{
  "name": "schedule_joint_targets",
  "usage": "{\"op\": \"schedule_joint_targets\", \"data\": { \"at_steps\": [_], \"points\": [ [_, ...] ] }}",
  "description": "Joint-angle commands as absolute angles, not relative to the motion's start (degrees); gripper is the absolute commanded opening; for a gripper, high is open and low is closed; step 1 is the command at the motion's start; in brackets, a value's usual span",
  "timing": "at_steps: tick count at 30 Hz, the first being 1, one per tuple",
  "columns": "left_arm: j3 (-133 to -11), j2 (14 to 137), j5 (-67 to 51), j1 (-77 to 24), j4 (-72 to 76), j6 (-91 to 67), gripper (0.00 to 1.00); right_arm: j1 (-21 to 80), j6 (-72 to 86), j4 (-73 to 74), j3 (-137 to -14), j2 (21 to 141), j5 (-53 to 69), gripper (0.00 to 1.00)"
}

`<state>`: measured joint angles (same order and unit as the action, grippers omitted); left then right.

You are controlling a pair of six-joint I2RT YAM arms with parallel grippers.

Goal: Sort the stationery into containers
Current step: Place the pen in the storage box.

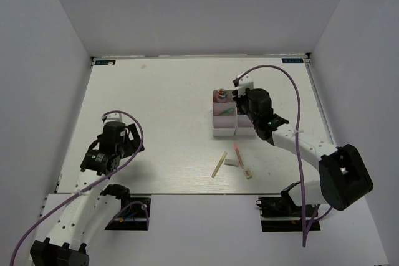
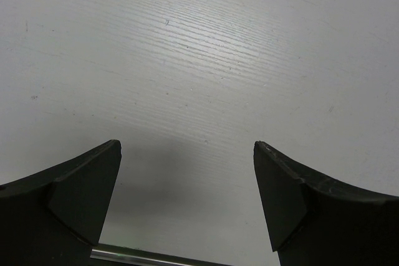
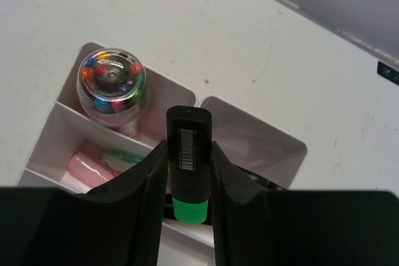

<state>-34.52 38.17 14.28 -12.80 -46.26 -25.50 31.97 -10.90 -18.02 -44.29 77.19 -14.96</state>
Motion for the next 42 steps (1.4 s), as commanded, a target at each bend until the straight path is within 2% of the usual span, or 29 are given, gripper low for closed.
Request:
{"op": "schedule_joint_targets", "data": {
  "at_steps": [1, 9, 20, 21, 22, 23, 25, 30, 33, 34, 36, 37, 38, 39, 40, 41, 42],
  "points": [
    [-34.19, 38.06, 13.89, -12.39, -45.53, -25.05, 0.98, 31.73, -14.15, -29.88, -42.11, 76.11, -15.12, 0.00],
    [-34.28, 38.58, 13.80, -12.39, -45.44, -24.96, 0.98, 31.55, -15.29, -34.80, -37.36, 75.15, -14.24, 0.00],
    [-34.28, 38.41, 13.80, -12.39, -45.44, -25.05, 0.98, 31.38, -14.24, -33.75, -34.19, 73.57, -14.94, 0.00],
    [-34.28, 38.41, 13.71, -12.39, -45.44, -25.05, 0.98, 31.38, -14.41, -32.88, -34.19, 73.65, -14.94, 0.03],
    [-34.19, 38.58, 13.62, -12.39, -45.44, -25.05, 0.98, 31.38, -14.41, -32.78, -34.28, 73.57, -14.94, 0.12],
    [-34.28, 38.58, 13.62, -12.48, -45.44, -25.05, 0.98, 31.38, -14.50, -32.78, -34.28, 73.39, -14.77, 0.26],
    [-34.28, 38.67, 13.36, -12.39, -45.44, -24.96, 0.98, 31.29, -14.85, -32.26, -34.37, 73.13, -14.59, 0.43],
    [-34.10, 39.37, 10.82, -12.48, -44.65, -24.70, 0.98, 31.38, -15.12, -31.64, -34.63, 72.77, -14.76, 0.59],
    [-33.84, 40.95, 6.79, -12.39, -43.34, -23.91, 0.96, 31.46, -15.29, -30.76, -34.89, 72.42, -14.24, 0.61],
    [-33.92, 41.22, 3.72, -12.48, -42.37, -23.04, 0.88, 31.38, -15.29, -30.50, -34.89, 72.33, -14.41, 0.61],
    [-33.66, 42.96, -2.09, -12.48, -40.44, -22.33, 0.76, 31.38, -15.03, -29.71, -35.33, 71.63, -15.11, 0.55],
    [-33.84, 43.41, -4.28, -12.48, -39.30, -21.72, 0.69, 31.46, -14.51, -26.84, -37.68, 71.11, -15.12, 0.47],
    [-34.80, 44.38, -8.40, -13.61, -38.85, -21.54, 0.48, 31.46, -13.28, -24.37, -39.10, 70.23, -15.38, 0.39],
    [-35.41, 47.17, -10.96, -14.58, -38.85, -21.53, 0.37, 31.38, -11.62, -13.64, -40.59, 69.96, -14.86, 0.30],
    [-36.03, 48.07, -11.86, -16.68, -38.76, -21.45, 0.26, 31.46, -10.04, -9.10, -47.31, 69.96, -14.24, 0.03],
    [-38.38, 49.90, -12.30, -19.83, -38.59, -21.62, 0.12, 31.38, -9.58, -4.96, -49.46, 69.53, -12.41, 0.00],
    [-39.10, 50.88, -11.70, -21.43, -38.41, -21.80, 0.09, 31.38, -9.32, 5.08, -51.31, 69.35, -9.96, 0.00]
  ]
}}
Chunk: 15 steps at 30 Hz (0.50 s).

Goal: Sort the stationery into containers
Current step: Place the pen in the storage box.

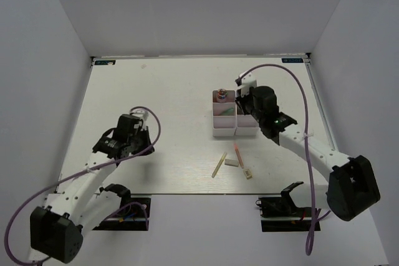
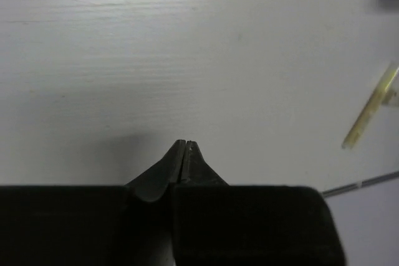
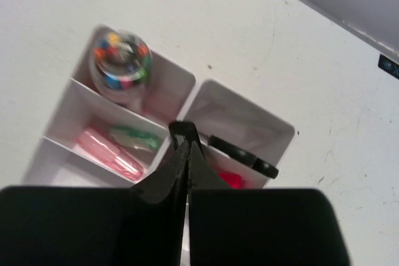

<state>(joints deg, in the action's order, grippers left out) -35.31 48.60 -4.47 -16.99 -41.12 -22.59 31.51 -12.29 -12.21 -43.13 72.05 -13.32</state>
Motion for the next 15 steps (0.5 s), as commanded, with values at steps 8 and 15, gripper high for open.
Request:
{"op": "schedule_joint_targets", "data": {
  "at_steps": [8, 15],
  "points": [
    [-51.06, 65.99, 2.10, -47.88, -35.60, -23.29, 0.61, 30.68, -9.23, 20.30, -59.50, 62.67, -1.67, 0.67],
    [-56.24, 83.39, 15.02, -60.02, -30.51, -29.16, 0.74, 28.66, -4.22, 26.28, -57.13, 58.54, -10.37, 0.43]
  ]
}}
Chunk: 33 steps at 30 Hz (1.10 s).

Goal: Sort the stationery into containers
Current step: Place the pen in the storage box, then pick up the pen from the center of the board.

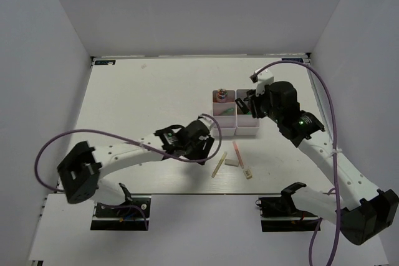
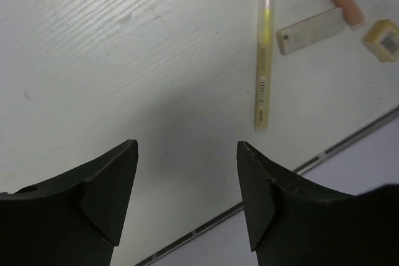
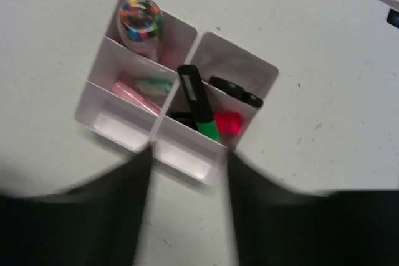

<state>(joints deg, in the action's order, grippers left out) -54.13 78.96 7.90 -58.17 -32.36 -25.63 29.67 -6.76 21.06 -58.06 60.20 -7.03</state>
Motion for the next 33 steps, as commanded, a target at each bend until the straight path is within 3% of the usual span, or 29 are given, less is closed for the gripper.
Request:
{"op": "schedule_joint_targets", "data": {
  "at_steps": [1, 2, 3, 4, 6, 7, 12, 20, 27, 33],
  "points": [
    [-56.86, 84.63, 16.42, -60.73, -30.24, -29.53, 0.72, 27.96, -4.04, 26.71, -56.35, 57.75, -11.94, 0.69],
    [-58.17, 88.21, 16.96, -60.99, -29.97, -29.88, 0.68, 27.43, -3.87, 26.28, -55.82, 57.48, -12.74, 0.81],
    [-59.84, 89.29, 17.22, -61.43, -29.97, -30.40, 0.64, 26.20, -3.95, 25.76, -53.90, 57.13, -13.44, 0.83],
    [-61.59, 90.43, 18.01, -62.39, -30.06, -30.67, 0.56, 25.84, -3.96, 25.23, -53.44, 56.35, -14.14, 0.75],
    [-63.45, 94.37, 18.98, -63.10, -30.58, -30.41, 0.54, 23.31, -3.08, 24.00, -51.43, 55.81, -16.08, 0.49],
    [-66.50, 96.22, 19.94, -64.15, -31.72, -30.24, 0.54, 22.86, -2.90, 23.65, -50.72, 55.03, -15.65, 0.41],
    [-71.97, 100.28, 20.22, -65.83, -33.05, -29.88, 0.61, 19.61, -2.37, 22.85, -49.22, 54.23, -14.77, 0.41],
    [-73.65, 104.15, 16.88, -66.62, -32.78, -31.64, 0.61, 17.40, -1.76, 22.85, -48.60, 53.53, -12.57, 0.41],
    [-74.79, 106.70, 15.38, -66.80, -32.52, -31.73, 0.54, 16.61, -1.41, 22.94, -48.34, 53.18, -11.78, 0.41],
    [-75.32, 108.19, 13.62, -66.71, -32.52, -32.25, 0.54, 16.26, -1.23, 22.77, -48.25, 53.26, -11.69, 0.41]
  ]
}}
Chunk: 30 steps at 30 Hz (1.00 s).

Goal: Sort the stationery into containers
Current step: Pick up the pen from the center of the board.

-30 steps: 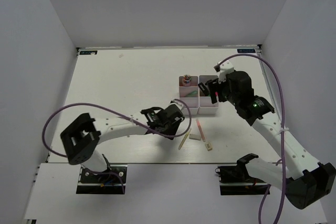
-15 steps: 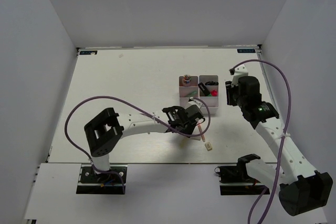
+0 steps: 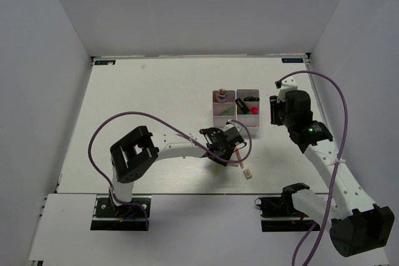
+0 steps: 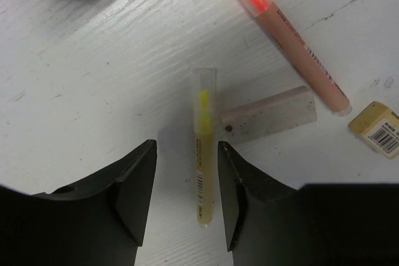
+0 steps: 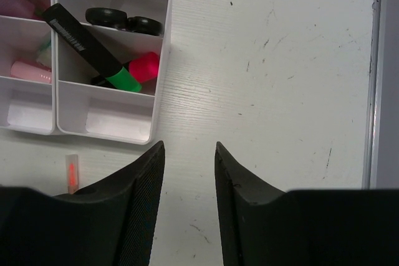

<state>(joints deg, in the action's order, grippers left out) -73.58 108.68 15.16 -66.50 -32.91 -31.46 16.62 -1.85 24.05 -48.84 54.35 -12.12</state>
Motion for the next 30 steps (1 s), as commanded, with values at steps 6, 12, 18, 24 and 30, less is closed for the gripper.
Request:
{"op": "schedule_joint_targets", "data": {
  "at_steps": [6, 12, 18, 24, 30],
  "points": [
    [-76.90, 110.04, 12.22, -66.62, -33.31, -32.17, 0.54, 15.82, -1.14, 22.85, -48.08, 53.09, -11.69, 0.42],
    [-78.05, 112.76, 11.60, -66.27, -36.56, -32.61, 0.52, 15.29, -0.88, 22.76, -47.99, 52.65, -11.43, 0.42],
    [-79.01, 114.69, 10.72, -65.83, -38.67, -33.05, 0.48, 15.03, -0.70, 22.85, -47.99, 52.56, -11.16, 0.42],
    [-78.66, 115.14, 10.63, -65.66, -40.07, -32.96, 0.44, 14.50, -0.53, 22.76, -47.99, 52.30, -10.90, 0.44],
    [-75.15, 113.47, 10.11, -65.48, -39.99, -33.14, 0.43, 14.68, -0.35, 22.94, -47.99, 52.29, -10.46, 0.44]
  ]
}}
